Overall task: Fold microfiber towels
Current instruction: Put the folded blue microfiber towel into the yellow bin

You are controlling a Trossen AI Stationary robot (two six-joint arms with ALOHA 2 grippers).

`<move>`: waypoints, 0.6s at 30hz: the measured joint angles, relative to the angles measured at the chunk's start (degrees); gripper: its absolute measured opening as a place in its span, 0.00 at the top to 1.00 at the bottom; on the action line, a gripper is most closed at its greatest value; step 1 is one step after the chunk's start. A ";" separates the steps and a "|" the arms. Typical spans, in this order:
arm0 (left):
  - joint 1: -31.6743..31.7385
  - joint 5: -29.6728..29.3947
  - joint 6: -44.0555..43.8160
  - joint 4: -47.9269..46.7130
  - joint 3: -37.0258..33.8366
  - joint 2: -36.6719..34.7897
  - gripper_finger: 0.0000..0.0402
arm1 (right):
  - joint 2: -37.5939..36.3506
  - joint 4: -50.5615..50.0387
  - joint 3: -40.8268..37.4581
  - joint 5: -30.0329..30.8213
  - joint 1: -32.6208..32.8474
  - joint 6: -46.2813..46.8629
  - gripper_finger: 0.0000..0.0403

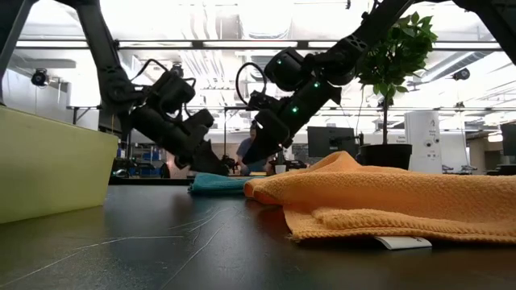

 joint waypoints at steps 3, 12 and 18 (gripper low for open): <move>-0.06 0.13 0.09 -0.14 0.00 -0.58 0.89 | 0.00 0.37 0.00 0.00 0.00 -0.04 0.54; -0.05 1.17 -0.79 -0.17 0.00 -0.70 0.96 | 0.33 4.37 -0.04 0.02 -0.35 -1.00 0.54; -0.03 1.19 -1.57 -0.21 0.00 -0.74 0.89 | 0.33 5.50 -0.07 0.00 -1.91 -2.24 0.54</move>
